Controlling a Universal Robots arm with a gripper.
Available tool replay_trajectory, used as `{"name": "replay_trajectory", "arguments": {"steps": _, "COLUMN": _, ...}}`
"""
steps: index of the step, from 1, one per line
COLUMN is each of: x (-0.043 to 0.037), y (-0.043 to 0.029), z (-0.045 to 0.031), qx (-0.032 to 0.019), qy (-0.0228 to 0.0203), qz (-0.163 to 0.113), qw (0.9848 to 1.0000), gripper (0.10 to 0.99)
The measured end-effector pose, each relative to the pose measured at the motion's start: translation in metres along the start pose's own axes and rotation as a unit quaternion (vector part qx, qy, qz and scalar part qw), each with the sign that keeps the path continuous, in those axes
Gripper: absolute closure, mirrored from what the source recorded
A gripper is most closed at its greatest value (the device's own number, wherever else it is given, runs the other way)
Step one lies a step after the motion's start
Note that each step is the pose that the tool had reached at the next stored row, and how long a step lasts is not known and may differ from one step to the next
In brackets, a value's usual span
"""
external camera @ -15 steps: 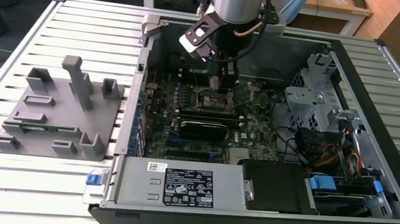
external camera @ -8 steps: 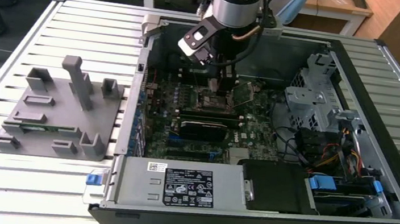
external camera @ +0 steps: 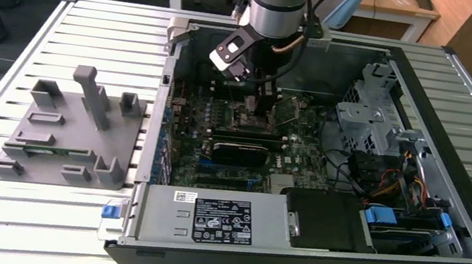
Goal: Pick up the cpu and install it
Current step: 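Place the cpu into insertion slot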
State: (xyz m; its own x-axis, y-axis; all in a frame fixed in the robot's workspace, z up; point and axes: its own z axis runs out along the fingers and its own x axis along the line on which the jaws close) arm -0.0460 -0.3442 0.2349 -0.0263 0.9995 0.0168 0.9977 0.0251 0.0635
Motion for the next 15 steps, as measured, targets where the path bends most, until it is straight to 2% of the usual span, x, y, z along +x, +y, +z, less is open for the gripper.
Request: {"name": "replay_trajectory", "arguments": {"steps": 15, "x": 0.0, "y": -0.0002, "z": 0.0035, "qx": 0.0, "qy": -0.0001, "qz": 0.0, "qw": 1.0, "gripper": 0.553}}
